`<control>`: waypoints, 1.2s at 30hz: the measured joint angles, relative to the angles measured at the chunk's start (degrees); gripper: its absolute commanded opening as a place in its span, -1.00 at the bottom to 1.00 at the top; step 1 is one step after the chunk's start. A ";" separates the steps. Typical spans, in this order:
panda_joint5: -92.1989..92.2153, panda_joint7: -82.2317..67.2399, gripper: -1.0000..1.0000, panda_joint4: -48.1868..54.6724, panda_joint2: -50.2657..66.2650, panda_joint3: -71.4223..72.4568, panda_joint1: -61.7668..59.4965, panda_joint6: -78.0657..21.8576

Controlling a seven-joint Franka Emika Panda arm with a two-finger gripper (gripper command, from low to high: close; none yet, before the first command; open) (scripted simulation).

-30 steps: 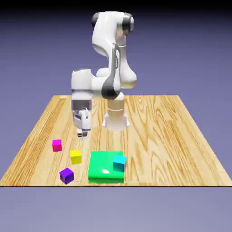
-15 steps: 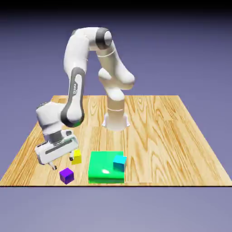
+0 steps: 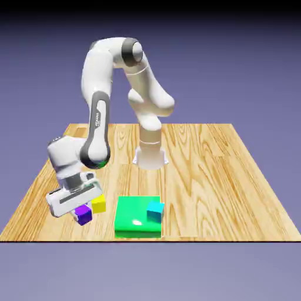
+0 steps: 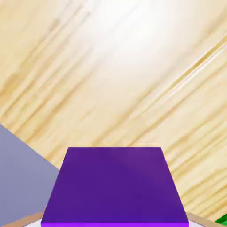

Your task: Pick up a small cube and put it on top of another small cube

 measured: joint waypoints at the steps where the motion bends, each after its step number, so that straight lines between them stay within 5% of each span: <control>1: -1.13 -2.49 -1.00 0.06 -0.31 -0.57 1.34 -0.63; 36: -40.46 -89.81 -1.00 2.18 -11.05 -20.60 48.38 -22.84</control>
